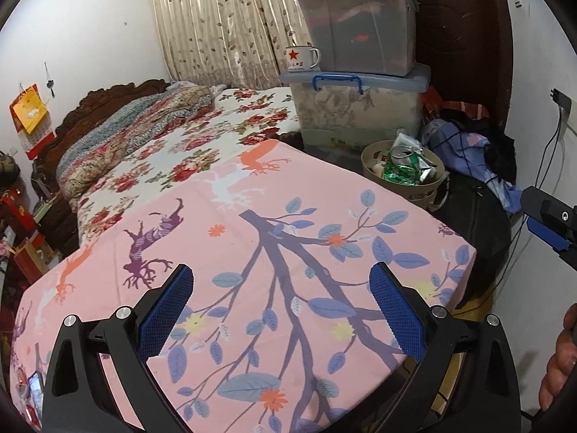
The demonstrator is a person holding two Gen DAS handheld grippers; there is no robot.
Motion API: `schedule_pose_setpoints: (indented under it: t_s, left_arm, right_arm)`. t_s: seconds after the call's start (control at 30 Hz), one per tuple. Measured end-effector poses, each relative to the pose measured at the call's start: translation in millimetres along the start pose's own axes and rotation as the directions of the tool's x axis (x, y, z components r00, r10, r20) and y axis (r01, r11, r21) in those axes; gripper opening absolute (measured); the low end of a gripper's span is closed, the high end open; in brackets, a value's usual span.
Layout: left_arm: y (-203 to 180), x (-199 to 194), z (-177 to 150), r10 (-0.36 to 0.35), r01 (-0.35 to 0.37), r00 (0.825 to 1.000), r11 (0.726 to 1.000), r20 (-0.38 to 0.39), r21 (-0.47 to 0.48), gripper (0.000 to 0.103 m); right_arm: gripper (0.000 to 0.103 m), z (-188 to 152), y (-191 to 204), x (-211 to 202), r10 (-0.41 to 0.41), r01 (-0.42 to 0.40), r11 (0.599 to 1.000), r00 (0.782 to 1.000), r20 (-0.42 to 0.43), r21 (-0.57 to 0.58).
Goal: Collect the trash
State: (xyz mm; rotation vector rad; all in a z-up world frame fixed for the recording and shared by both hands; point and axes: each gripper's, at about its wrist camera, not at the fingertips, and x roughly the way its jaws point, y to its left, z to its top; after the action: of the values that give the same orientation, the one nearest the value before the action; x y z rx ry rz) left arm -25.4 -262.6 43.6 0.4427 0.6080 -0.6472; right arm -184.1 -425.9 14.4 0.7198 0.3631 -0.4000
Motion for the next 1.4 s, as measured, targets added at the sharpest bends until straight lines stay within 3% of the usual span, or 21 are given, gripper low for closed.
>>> schedule_pose_setpoints:
  t_s: [1.4]
  left_arm:
    - [5.7, 3.6, -10.1, 0.031, -0.031, 0.999, 1.0, -0.013, 0.006, 0.094]
  right_arm:
    - [0.089, -9.3, 9.9, 2.6, 0.012, -0.013, 1.0, 1.0, -0.012, -0.008]
